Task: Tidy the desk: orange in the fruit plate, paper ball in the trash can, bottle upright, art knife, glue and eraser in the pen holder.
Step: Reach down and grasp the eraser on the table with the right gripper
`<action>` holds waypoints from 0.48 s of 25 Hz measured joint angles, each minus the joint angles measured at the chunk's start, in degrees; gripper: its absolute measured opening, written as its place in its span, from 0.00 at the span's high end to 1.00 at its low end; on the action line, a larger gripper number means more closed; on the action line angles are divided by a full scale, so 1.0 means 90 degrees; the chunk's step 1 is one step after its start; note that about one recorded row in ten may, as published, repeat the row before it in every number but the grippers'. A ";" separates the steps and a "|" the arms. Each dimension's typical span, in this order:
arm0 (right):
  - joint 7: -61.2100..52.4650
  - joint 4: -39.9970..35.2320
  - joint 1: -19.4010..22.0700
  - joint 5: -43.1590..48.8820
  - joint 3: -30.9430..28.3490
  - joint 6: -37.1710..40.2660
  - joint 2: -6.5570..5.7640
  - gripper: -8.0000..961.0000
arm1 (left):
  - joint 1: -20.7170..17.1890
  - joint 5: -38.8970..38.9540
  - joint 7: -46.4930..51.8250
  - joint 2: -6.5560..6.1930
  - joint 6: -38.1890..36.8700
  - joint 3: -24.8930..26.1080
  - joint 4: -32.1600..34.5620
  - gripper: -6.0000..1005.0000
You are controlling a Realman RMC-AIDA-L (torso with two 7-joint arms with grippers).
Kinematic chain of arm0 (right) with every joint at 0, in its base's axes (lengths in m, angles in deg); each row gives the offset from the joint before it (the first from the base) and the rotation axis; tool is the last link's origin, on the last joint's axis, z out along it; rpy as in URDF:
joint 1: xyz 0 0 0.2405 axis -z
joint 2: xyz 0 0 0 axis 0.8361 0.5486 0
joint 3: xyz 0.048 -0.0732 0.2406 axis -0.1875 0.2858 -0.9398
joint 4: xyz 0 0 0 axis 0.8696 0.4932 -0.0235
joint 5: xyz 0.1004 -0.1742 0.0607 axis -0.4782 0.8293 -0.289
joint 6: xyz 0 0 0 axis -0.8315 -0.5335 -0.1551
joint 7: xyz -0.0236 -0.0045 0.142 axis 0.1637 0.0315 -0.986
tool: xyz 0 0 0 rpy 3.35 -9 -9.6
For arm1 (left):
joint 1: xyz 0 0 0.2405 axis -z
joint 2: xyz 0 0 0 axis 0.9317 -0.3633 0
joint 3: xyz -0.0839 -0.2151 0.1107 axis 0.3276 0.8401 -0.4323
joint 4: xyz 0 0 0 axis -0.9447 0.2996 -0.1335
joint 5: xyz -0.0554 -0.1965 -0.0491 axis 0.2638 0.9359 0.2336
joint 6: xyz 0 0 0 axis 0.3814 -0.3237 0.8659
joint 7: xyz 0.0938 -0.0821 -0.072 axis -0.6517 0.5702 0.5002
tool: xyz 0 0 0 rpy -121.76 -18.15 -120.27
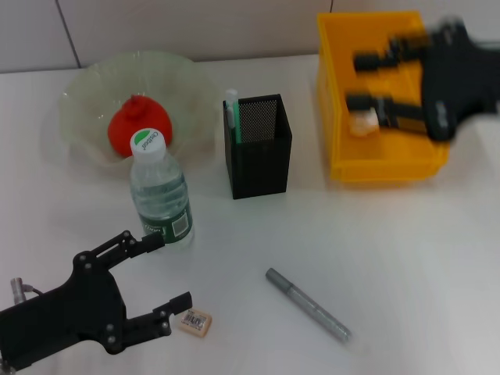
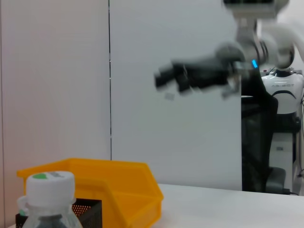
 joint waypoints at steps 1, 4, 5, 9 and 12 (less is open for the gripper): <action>0.0148 0.0305 0.0230 -0.0193 0.0020 0.0034 0.0006 0.69 | 0.0000 0.0000 0.0000 0.0000 0.0000 0.0000 0.0000 0.24; 0.0724 0.1364 0.0581 -0.0676 0.0045 0.0297 0.0003 0.61 | 0.0041 -0.0048 0.0435 -0.0097 -0.0027 -0.0039 0.0129 0.24; 0.1047 0.1737 0.0655 -0.0819 0.0029 0.0407 0.0000 0.54 | 0.0044 -0.0055 0.0689 -0.0123 -0.0040 -0.0062 0.0255 0.24; 0.1874 0.2805 0.0745 -0.0877 -0.0018 0.0504 -0.0034 0.36 | -0.0160 -0.0091 0.1544 -0.0121 -0.0146 -0.0287 0.1189 0.24; 0.2151 0.3457 0.0598 -0.0548 -0.0064 0.0417 -0.0062 0.25 | -0.0372 -0.0406 0.2732 -0.0045 -0.0147 -0.0479 0.2346 0.24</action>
